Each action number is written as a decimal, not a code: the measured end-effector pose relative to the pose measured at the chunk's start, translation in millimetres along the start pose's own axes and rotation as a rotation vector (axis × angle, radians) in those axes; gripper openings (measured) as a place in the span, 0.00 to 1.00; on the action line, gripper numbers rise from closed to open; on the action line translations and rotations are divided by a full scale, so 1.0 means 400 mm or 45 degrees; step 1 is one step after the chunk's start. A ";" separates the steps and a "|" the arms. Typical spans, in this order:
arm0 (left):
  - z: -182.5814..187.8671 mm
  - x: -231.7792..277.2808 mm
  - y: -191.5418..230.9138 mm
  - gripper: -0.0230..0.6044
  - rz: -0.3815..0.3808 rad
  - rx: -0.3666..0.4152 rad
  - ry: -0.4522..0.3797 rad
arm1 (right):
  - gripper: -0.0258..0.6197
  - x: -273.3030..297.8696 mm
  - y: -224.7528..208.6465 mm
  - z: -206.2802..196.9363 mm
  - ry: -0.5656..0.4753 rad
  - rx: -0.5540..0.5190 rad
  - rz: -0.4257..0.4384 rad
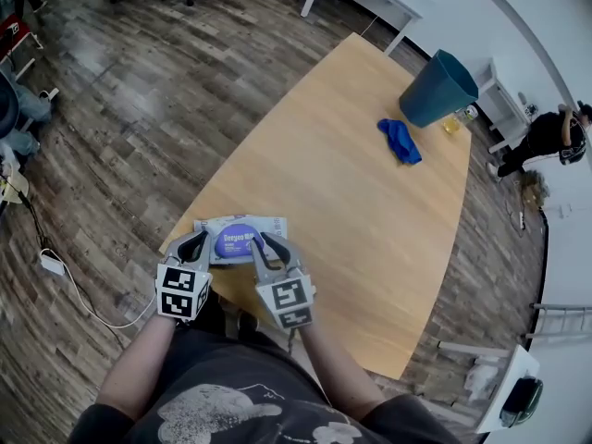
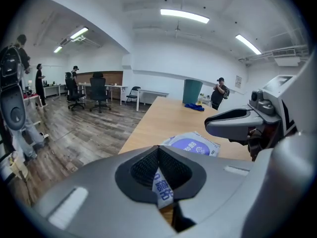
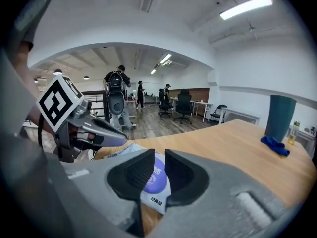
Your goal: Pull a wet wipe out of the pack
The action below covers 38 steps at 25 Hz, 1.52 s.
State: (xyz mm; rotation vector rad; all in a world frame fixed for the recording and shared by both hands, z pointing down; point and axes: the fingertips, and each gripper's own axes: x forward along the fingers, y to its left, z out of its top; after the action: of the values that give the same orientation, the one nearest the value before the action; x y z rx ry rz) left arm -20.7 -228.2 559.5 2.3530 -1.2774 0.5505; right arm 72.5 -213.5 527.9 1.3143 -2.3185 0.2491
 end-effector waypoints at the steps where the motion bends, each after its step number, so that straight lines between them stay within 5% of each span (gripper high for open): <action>1: -0.011 0.007 0.001 0.07 -0.009 0.000 0.024 | 0.13 0.010 0.007 -0.008 0.026 -0.006 0.022; 10: -0.051 0.031 0.009 0.07 -0.060 0.017 0.112 | 0.42 0.061 0.076 -0.068 0.240 -0.233 0.228; 18: -0.045 0.045 0.009 0.07 -0.093 0.052 0.138 | 0.56 0.106 0.099 -0.109 0.406 -0.338 0.398; 38: -0.084 0.075 0.012 0.06 -0.140 0.177 0.302 | 0.59 0.127 0.101 -0.132 0.470 -0.299 0.501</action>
State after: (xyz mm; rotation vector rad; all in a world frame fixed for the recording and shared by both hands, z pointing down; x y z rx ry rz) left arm -14.5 -233.9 604.0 2.3658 -1.0271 0.8780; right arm 32.0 -211.1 601.1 0.6314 -2.1840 0.3039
